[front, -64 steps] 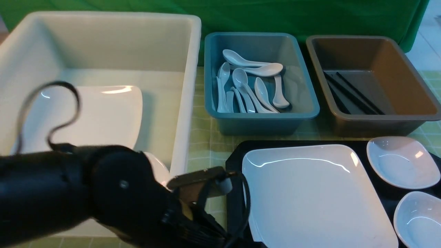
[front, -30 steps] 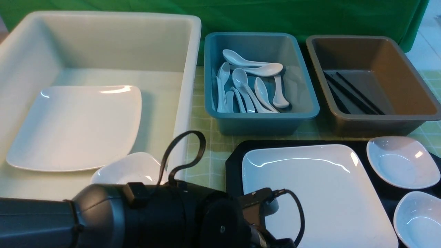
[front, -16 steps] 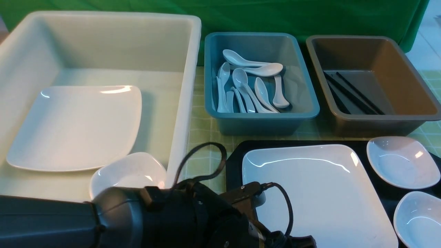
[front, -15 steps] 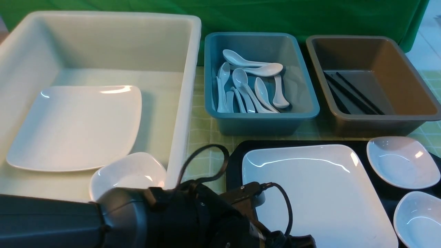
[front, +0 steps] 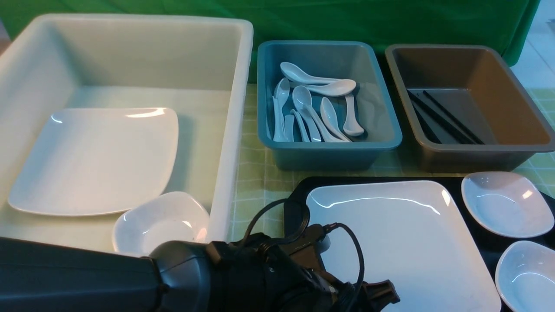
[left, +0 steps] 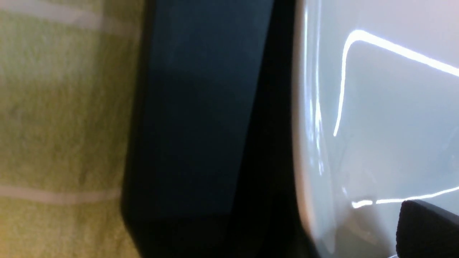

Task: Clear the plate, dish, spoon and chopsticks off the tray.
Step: Use the left arm to grab a plate from the dinner plate

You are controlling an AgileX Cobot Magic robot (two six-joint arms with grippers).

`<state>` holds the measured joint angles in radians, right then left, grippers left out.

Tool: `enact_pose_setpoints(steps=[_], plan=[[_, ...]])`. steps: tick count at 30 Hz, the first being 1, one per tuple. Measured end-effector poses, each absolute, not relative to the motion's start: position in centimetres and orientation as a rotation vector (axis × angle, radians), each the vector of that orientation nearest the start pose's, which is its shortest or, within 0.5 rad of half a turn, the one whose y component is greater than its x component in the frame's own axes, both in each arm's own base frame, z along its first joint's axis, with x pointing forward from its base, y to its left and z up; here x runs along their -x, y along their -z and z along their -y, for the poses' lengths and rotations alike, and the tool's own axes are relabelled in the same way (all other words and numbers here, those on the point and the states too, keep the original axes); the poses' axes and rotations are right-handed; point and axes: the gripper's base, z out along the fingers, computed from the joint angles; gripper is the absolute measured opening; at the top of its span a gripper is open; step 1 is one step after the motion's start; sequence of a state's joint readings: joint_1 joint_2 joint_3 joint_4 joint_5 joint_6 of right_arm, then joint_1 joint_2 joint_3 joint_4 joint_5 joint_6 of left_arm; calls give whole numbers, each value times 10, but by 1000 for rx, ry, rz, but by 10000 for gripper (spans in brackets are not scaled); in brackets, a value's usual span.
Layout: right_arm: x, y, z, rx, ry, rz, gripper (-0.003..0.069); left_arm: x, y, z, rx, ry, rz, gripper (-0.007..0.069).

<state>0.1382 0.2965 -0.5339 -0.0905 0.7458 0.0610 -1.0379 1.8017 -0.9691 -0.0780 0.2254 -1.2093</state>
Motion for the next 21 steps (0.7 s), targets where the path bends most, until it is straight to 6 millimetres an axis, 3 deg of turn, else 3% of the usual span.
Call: enact_pose_setpoints(steps=[14,21], plan=[[-55,-306,-2,103,-25,-1987,137,-212,-153,297,571,914,-2655,311],[-55,-306,-2,103,-25,-1987,137,-213,-151,298,589,929,-2649,153]])
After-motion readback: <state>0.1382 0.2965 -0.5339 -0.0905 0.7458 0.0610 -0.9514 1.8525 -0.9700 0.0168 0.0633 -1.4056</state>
